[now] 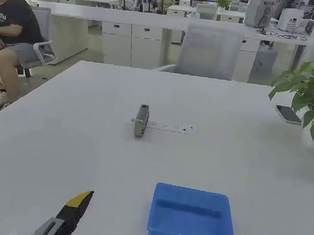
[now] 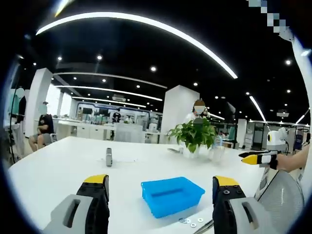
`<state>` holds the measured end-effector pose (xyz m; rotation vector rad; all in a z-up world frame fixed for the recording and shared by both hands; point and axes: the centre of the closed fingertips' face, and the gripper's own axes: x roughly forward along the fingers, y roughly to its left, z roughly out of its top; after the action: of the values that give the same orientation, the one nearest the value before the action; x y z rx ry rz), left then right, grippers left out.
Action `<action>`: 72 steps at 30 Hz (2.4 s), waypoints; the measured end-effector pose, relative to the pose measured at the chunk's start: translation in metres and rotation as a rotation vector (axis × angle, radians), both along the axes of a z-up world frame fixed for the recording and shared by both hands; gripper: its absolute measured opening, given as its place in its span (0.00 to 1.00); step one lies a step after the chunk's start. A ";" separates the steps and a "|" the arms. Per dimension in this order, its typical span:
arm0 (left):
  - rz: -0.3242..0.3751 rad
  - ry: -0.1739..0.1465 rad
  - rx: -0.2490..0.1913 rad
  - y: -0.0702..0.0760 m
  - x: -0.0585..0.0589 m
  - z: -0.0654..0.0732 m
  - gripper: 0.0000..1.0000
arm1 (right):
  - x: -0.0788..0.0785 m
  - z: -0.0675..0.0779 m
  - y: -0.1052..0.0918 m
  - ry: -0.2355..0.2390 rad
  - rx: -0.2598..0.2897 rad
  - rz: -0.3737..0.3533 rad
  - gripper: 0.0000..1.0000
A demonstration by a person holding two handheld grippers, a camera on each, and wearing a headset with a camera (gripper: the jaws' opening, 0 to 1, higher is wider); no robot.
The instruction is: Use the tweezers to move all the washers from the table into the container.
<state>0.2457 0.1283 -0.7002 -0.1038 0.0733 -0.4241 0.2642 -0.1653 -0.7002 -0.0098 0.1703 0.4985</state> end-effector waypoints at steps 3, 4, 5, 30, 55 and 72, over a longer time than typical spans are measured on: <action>-0.002 0.002 0.003 0.000 0.000 -0.001 0.88 | 0.000 0.000 -0.001 0.000 0.003 -0.003 0.80; -0.001 0.002 0.004 0.000 0.000 -0.001 0.88 | 0.000 0.000 -0.002 0.000 0.005 -0.005 0.80; -0.001 0.001 0.005 0.000 0.000 -0.001 0.88 | 0.000 0.000 -0.002 0.001 0.007 -0.005 0.80; -0.005 0.019 0.017 -0.001 0.000 -0.004 0.87 | 0.003 -0.003 -0.008 -0.004 0.011 -0.014 0.79; 0.012 0.128 0.103 0.003 -0.003 -0.023 0.74 | -0.008 -0.012 0.005 0.043 -0.032 0.086 0.75; -0.061 0.219 0.175 -0.005 -0.008 -0.046 0.74 | -0.003 -0.029 -0.022 0.106 -0.156 -0.041 0.77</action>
<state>0.2375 0.1232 -0.7457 0.0245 0.3295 -0.4638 0.2616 -0.1878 -0.7290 -0.1326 0.3121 0.4438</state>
